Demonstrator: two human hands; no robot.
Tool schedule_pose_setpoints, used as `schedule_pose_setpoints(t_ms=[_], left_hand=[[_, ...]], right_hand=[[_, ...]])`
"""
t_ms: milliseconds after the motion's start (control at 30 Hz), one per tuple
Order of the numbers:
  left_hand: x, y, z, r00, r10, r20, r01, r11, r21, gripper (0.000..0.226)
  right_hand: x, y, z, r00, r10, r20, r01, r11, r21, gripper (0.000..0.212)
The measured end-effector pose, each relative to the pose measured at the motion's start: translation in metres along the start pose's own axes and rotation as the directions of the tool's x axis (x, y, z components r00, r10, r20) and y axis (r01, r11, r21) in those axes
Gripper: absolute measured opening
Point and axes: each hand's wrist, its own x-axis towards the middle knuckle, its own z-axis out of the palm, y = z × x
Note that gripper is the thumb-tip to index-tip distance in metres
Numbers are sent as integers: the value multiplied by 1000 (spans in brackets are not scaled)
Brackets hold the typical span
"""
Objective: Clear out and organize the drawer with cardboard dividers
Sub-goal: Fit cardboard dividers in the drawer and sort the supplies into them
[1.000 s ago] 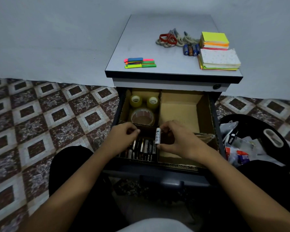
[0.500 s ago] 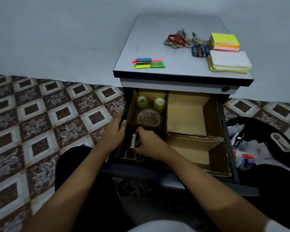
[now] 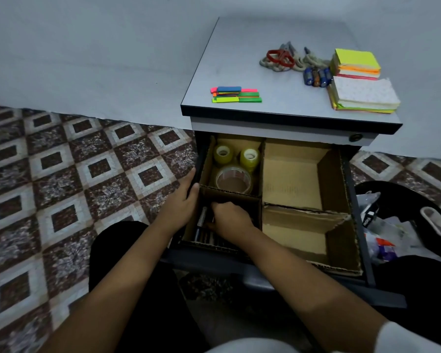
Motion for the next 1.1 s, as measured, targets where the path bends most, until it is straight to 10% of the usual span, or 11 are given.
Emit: schedule_pose_setpoints(t_ms=[667,1100], left_hand=[[1,1,1,997,69,-38,-62,987,149,52],[18,88,-15,805,561,-192,-491,812,315,38]], right_hand=[[-24,1,-25,987,-12,-159,61,949,308,31],[-67,38,-157,912,51,-406,110,925,363,29]])
